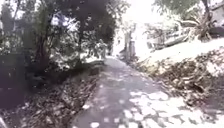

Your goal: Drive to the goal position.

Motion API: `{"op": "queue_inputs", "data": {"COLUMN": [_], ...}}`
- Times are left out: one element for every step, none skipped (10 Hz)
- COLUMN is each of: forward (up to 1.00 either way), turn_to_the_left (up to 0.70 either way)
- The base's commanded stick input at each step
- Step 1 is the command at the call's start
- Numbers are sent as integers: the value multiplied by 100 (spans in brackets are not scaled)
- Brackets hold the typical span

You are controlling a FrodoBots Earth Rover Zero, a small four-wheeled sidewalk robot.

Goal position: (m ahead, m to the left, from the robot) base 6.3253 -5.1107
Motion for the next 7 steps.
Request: {"op": "queue_inputs", "data": {"forward": [50, 50, 50, 50, 50, 50, 50], "turn_to_the_left": [0, 0, 0, 7, -25, -44, -9]}}
